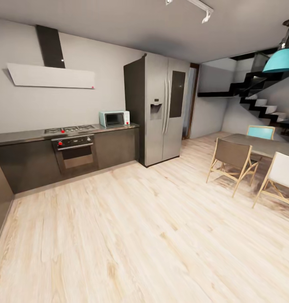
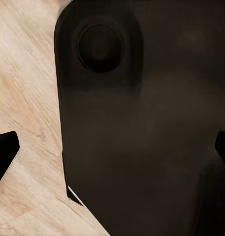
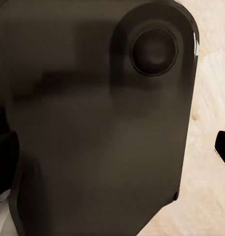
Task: In the kitchen, take the Vidalia onion out of the sink, dice it on the chopping board with the paring knife, put the diced onion into the bowl on the countertop, then place both the paring knife and the chopping board into the sink.
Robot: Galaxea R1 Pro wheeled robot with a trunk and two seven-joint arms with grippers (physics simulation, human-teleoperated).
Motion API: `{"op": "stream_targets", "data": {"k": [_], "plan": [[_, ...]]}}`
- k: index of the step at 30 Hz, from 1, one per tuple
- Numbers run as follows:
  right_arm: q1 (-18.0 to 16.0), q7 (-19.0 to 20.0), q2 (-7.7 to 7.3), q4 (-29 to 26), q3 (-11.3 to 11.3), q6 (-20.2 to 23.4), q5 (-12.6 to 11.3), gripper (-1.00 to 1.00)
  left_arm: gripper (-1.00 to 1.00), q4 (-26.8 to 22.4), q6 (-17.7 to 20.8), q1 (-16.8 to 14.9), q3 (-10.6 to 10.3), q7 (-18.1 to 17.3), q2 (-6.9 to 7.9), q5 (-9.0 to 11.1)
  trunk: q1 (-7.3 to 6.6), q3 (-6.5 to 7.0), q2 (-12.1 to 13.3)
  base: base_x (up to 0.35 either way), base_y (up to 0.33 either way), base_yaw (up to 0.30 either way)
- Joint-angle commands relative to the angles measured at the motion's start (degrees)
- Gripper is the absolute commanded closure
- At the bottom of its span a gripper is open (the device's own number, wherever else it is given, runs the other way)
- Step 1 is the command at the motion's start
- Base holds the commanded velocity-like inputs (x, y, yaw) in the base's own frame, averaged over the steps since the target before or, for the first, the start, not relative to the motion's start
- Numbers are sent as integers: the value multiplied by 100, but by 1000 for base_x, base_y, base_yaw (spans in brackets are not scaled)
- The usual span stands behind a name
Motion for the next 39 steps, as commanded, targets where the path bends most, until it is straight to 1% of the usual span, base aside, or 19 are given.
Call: {"op": "stream_targets", "data": {"k": [1, 18, 22, 35, 39], "plan": [[0, -1, -1, -7, 1, 7, 1, -100, -100, -8, -5, 1, 3, -2, -3, -2, 3, -5, -2, 296, 0, 0], [0, -19, 18, -7, 0, 7, -6, -100, -100, -11, -7, 1, 4, -2, -7, -13, 3, -5, -2, 314, -5, 4], [0, -26, 22, -7, -3, 0, -3, -100, -100, -7, -7, 1, -2, -2, -7, -5, 3, -5, -2, 161, -65, 212], [0, -27, 31, -10, -4, -2, -6, -100, -100, -3, -7, 1, -7, -2, -16, 2, 3, -5, -2, 8, -4, 277], [0, -27, 31, -12, -7, -2, -6, -100, -100, -9, -7, 1, -6, -2, -16, 2, 3, -5, -2, 100, -96, 280]]}}
